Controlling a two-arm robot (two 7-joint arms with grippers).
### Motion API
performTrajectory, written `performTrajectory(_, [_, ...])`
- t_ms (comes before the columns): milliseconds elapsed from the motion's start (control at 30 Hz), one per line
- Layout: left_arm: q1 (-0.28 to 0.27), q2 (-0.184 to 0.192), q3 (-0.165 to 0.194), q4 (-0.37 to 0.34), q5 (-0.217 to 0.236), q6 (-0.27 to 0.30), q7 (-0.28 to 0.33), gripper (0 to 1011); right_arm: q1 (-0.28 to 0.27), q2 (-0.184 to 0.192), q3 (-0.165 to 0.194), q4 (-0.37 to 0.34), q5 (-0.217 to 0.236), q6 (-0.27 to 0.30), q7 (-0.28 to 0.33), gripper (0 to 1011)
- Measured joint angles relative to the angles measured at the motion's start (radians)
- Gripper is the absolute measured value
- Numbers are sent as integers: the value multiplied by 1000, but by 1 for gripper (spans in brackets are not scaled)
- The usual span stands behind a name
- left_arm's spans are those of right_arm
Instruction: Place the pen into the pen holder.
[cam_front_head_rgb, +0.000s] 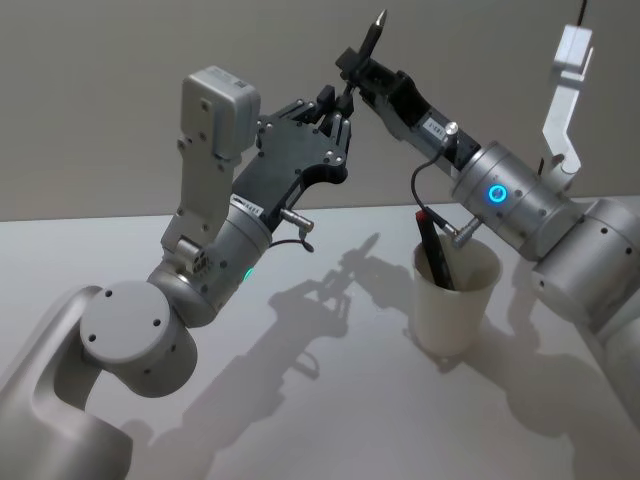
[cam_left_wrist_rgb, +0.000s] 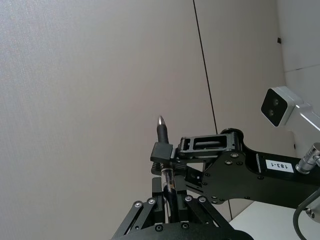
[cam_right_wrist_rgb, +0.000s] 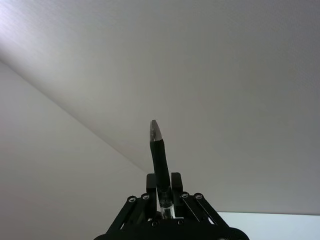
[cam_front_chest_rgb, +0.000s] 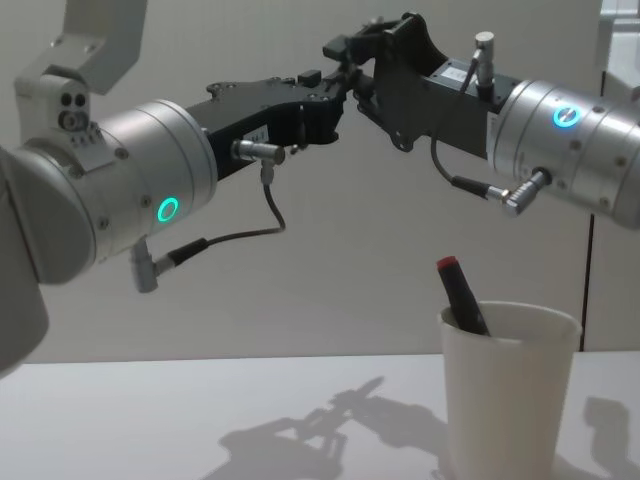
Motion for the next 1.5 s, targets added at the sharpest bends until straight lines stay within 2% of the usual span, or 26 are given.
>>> performTrajectory(33, [0, 0, 0, 0, 0, -1, 0, 151, 0, 0, 0, 0, 0, 0, -1, 163])
performTrajectory(133, [0, 0, 0, 0, 0, -1, 0, 151, 0, 0, 0, 1, 0, 0, -1, 136])
performTrajectory(433, [0, 0, 0, 0, 0, -1, 0, 151, 0, 0, 0, 1, 1, 0, -1, 136])
performTrajectory(567, [0, 0, 0, 0, 0, 0, 0, 187, 0, 0, -1, 1, 2, 0, 0, 135])
performTrajectory(600, [0, 0, 0, 0, 0, 0, 0, 250, 0, 0, 0, 0, 2, 0, 0, 135])
performTrajectory(767, [0, 0, 0, 0, 0, 0, 0, 378, 0, 0, -1, 0, 2, 0, 0, 135])
performTrajectory(900, [0, 0, 0, 0, 0, 0, 0, 520, 0, 0, 0, 0, 2, 0, 0, 135])
performTrajectory(933, [0, 0, 0, 0, 0, 0, 0, 520, 0, 0, 0, 0, 2, 0, 0, 135])
performTrajectory(1000, [0, 0, 0, 0, 0, 0, 0, 629, 0, 0, 0, 0, 2, 0, 0, 135])
performTrajectory(1100, [0, 0, 0, 0, 0, 0, 0, 689, 0, 1, 0, -2, 1, -1, 0, 135])
performTrajectory(1200, [0, 0, 0, 0, 0, 0, 0, 821, 0, 6, 3, -10, -6, -7, -4, 135])
performTrajectory(1433, [0, 0, 0, 0, 0, 0, 0, 984, -8, 31, 20, -51, -29, -35, -26, 135])
performTrajectory(1500, [0, 0, 0, 0, 0, 0, 0, 1001, -15, 44, 27, -70, -34, -46, -36, 135])
